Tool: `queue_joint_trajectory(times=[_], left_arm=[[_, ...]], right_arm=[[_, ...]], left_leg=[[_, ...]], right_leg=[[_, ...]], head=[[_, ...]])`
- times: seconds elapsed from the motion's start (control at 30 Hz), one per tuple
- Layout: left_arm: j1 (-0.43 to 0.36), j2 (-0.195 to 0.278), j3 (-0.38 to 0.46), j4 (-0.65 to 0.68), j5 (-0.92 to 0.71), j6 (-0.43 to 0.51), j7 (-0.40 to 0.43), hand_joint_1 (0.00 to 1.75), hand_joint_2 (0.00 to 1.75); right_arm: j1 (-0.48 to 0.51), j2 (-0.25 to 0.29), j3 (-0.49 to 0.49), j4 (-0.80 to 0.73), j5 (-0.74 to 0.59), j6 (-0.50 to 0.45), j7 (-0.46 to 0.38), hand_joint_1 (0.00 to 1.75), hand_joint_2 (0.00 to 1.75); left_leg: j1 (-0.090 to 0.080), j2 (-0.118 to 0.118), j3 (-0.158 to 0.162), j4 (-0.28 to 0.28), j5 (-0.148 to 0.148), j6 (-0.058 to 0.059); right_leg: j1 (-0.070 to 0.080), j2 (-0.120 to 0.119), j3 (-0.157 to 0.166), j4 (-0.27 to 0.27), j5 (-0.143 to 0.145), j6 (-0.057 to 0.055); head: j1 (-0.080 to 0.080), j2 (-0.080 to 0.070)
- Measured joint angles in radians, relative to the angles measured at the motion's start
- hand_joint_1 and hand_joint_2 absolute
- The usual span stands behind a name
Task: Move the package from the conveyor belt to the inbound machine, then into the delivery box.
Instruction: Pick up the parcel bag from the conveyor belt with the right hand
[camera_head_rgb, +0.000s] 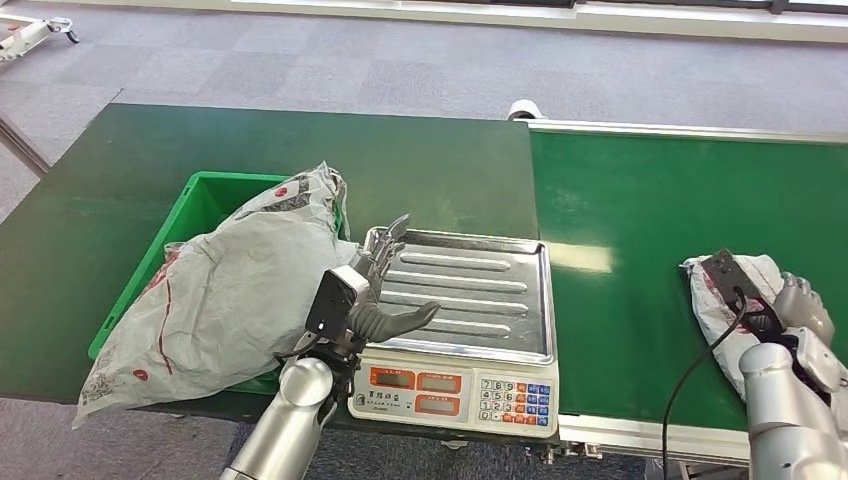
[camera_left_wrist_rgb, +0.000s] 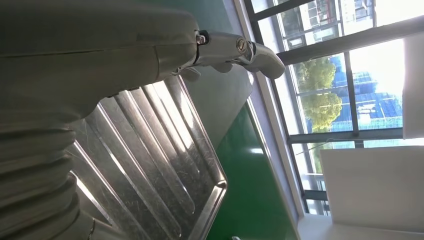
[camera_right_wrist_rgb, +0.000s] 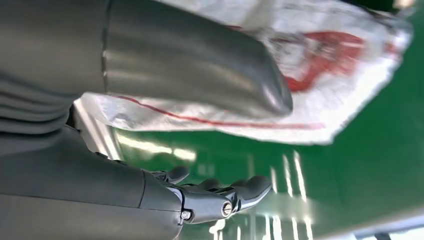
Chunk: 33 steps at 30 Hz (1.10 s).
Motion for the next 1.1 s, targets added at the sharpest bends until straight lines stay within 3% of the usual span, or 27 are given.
queue_joint_trajectory(times=[0.2,0.4,0.53,0.77,0.9,1.1], left_arm=[[-0.003,-0.002,0.0,0.011,0.012,0.007,0.003,0.0,1.75],[-0.003,-0.004,0.0,0.013,0.015,0.01,0.005,0.0,1.75],[-0.003,-0.005,0.0,0.016,0.015,0.014,0.014,0.0,1.75],[-0.003,-0.005,-0.001,0.016,0.018,0.019,0.026,0.0,1.75],[-0.003,-0.005,-0.001,0.016,0.02,0.022,0.037,0.0,1.75],[-0.004,-0.005,-0.002,0.016,0.021,0.028,0.046,0.0,1.75]], right_arm=[[-0.031,-0.049,0.036,0.142,0.043,0.056,0.111,0.0,1.75],[-0.041,-0.07,0.054,0.206,0.053,0.075,0.132,0.0,1.75],[-0.04,-0.08,0.061,0.233,0.067,0.106,0.194,0.0,1.75],[0.007,-0.082,0.059,0.252,0.038,0.092,0.196,0.0,1.75],[0.045,-0.072,0.05,0.249,0.022,0.071,0.204,0.0,0.0],[0.106,-0.049,0.026,0.198,0.012,0.082,0.188,0.0,0.0]], left_leg=[[0.0,0.0,0.0,0.0,0.0,0.0],[0.0,0.0,0.0,0.0,0.0,0.0],[0.0,0.0,0.0,0.0,0.0,0.0],[0.0,-0.001,0.0,0.0,0.0,0.0],[0.0,-0.002,0.0,0.0,0.0,0.0],[0.001,-0.004,0.002,0.0,-0.001,0.001]], right_leg=[[0.0,0.0,0.0,0.0,0.0,0.0],[0.0,0.0,0.0,0.0,0.0,0.0],[0.0,0.0,0.0,0.0,0.0,0.0],[0.0,-0.001,0.0,0.0,-0.001,0.0],[0.001,-0.001,0.001,0.0,-0.001,0.0],[0.001,-0.003,0.004,-0.001,-0.002,0.002]], head=[[0.0,0.0],[0.0,0.0],[0.0,0.0],[0.0,0.0],[0.0,0.0],[0.0,0.0]])
